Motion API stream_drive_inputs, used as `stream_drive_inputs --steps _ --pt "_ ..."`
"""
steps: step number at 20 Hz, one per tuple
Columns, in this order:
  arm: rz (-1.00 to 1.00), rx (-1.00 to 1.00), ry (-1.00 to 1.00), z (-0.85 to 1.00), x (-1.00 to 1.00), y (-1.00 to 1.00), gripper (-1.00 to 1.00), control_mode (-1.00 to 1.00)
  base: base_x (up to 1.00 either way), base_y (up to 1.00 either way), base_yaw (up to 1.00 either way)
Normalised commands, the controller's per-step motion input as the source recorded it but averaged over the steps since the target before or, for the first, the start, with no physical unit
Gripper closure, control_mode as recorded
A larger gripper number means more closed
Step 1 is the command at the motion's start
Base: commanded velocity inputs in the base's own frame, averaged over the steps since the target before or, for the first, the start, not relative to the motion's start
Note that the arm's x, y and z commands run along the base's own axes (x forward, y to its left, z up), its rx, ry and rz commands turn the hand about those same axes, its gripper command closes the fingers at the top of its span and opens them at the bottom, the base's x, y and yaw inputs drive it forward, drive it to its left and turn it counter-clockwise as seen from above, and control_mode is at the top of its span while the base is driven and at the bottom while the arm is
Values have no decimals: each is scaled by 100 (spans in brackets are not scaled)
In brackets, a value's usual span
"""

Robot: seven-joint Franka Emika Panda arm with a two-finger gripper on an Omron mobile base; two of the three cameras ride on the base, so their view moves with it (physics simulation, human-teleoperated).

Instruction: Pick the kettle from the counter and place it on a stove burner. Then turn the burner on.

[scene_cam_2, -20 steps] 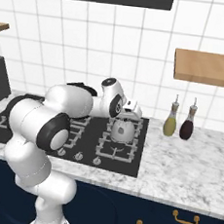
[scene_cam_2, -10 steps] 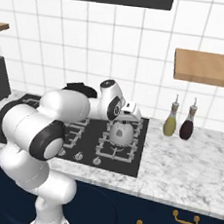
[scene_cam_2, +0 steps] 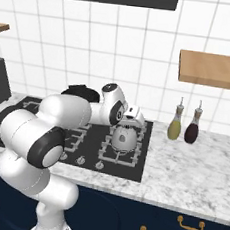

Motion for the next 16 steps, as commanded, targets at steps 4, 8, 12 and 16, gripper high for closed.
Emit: stream_drive_inputs --steps 4,8,12,16 --pt "0 0 0 0 0 0 -100 -100 0 0 0" --pt "0 0 -3 1 -4 0 -100 -100 0 0 0" --pt "0 0 -3 3 -3 0 -100 -100 0 0 0" --pt "0 0 -7 21 -15 0 -100 -100 0 0 0"
